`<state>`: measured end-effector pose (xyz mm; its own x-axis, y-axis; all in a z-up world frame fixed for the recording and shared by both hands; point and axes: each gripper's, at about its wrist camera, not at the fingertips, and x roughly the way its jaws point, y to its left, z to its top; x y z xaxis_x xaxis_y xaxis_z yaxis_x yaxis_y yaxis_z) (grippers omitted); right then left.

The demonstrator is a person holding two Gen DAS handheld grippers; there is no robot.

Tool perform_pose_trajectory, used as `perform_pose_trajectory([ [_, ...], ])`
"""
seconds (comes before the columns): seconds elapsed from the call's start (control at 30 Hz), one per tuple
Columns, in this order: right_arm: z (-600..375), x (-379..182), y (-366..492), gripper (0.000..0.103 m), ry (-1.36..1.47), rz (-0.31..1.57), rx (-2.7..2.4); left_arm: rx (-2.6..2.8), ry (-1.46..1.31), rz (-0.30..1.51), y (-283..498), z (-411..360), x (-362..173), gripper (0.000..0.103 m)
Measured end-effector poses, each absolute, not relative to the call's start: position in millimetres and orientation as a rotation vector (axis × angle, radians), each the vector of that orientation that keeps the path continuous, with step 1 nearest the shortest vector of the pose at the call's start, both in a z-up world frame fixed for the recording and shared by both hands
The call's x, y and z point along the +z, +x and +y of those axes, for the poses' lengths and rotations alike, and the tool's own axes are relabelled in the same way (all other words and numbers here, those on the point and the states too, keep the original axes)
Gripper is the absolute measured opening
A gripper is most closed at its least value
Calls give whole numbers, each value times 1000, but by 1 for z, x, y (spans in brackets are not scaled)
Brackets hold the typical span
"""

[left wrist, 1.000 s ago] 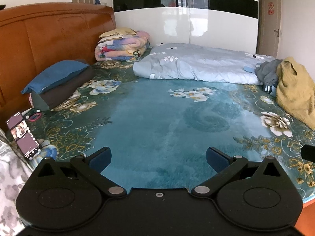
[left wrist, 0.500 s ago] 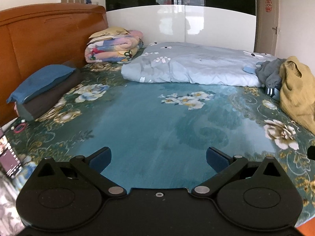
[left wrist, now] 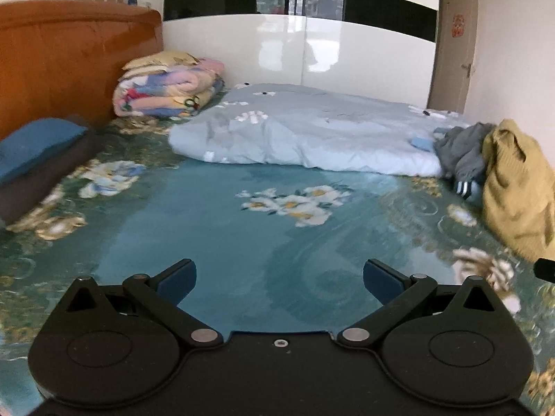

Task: Fold clothes
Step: 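Move both tools toward the mustard-yellow sweater on the bed, then close the right gripper on the mustard-yellow sweater and lift it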

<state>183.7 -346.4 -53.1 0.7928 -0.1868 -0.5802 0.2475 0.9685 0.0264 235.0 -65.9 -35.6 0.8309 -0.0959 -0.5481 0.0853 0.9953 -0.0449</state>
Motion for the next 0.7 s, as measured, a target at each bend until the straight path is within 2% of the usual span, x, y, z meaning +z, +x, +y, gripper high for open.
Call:
perform_pose_trajectory([
  [0.33, -376, -71, 233, 103, 90, 548, -293, -69, 8, 592, 292, -77, -59, 102],
  [0.7, -410, -106, 284, 103, 33, 595, -342, -58, -47, 656, 340, -77, -87, 102],
])
